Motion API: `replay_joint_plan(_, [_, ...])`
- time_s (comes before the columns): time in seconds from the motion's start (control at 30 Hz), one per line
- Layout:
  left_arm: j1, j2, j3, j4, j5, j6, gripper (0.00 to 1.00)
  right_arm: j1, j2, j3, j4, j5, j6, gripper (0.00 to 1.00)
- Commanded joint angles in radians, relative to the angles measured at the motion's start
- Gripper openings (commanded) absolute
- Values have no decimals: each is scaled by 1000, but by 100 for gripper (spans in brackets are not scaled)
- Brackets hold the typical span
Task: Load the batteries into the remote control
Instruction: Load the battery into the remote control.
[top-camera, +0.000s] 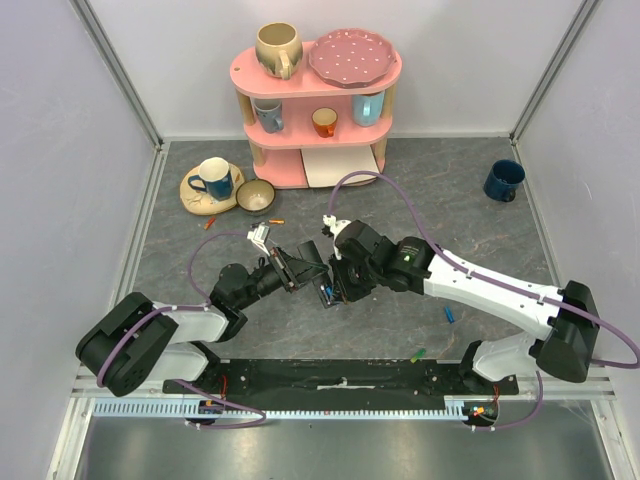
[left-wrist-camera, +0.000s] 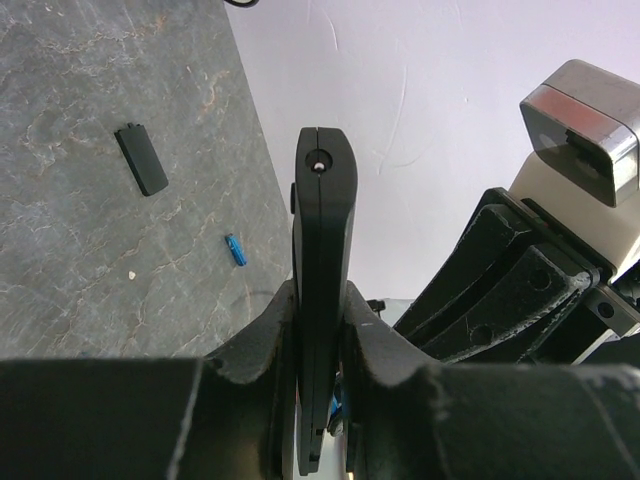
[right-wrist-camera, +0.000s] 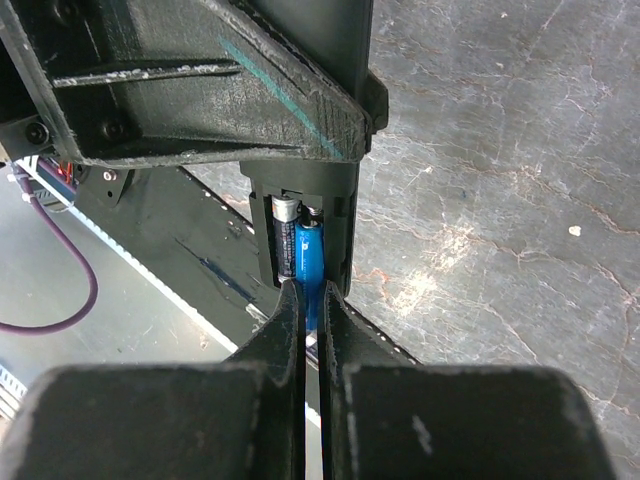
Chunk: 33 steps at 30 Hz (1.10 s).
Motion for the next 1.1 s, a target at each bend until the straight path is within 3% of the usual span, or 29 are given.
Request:
replay_joint_plan(0.0, [-33,-42,28,120,37,-47,2,-3,32,29,-20,102,-7,0])
replay_joint_plan(0.67, [-77,-39,29,133,37,-62,2,-5,84,87,-41,179,-46,0])
replay_joint_plan(0.8, [-77,-42,31,132,36,-62,2,-5,89,90,-52,185,-53,10])
replay_joint_plan(1.07, [-77,-38,37,117,29,-57,2,-5,87,95,-70,191,-65,20])
